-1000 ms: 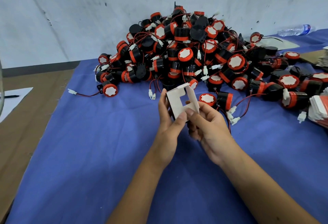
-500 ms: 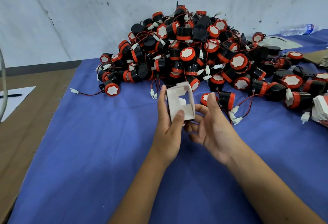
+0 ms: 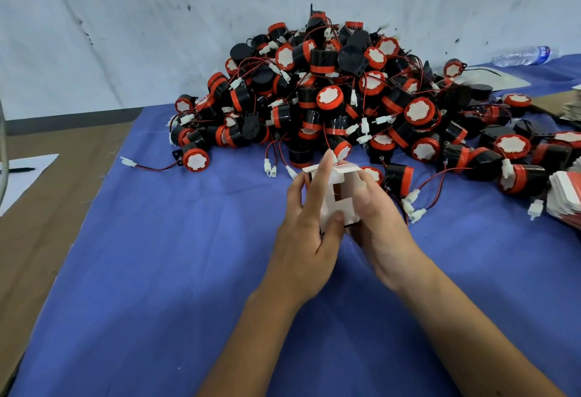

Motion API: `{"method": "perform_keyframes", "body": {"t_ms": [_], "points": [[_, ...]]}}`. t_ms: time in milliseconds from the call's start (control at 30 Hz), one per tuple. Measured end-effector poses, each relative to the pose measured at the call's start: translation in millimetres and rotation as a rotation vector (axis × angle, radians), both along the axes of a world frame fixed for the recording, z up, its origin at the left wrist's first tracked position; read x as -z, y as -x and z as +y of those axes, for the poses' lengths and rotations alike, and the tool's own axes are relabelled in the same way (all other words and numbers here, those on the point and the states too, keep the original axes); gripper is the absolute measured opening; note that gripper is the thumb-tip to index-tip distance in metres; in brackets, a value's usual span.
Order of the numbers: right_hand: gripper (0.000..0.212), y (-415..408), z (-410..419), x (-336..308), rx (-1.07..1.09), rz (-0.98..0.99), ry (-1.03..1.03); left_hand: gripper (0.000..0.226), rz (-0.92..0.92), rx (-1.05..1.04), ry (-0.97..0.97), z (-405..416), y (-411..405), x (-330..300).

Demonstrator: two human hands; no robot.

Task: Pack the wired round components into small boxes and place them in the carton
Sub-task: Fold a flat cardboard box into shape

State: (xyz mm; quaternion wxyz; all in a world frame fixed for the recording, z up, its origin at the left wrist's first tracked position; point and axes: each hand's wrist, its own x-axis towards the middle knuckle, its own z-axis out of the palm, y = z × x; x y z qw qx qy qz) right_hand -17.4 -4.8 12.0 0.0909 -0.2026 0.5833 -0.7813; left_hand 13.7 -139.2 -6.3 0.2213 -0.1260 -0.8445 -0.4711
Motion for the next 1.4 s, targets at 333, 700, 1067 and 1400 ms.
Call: {"method": "perform_keyframes", "body": {"t_ms": [333,700,1067,1400], "points": [[0.080,-2.6,2.6,-7.6,-0.159,-0.119,0.194,0.051,0.065,-0.121,0.073,-1.4,-4.1,-1.4],[0.070,-0.2,0.1,-3.5,-0.107,-0.195,0.225,0.055,0.131,-0.085,0.060,-6.1,-2.1,-7.4],[0.046,0.9,2.0,-0.3,-0.084,-0.231,0.271,0.048,0.057,0.014,-0.212,0.4,0.6,-4.1],[0.045,2.2,2.4,1.9,0.046,-0.237,0.083,0.036,0.106,-0.080,0.036,-5.2,-0.5,-1.0]]}}
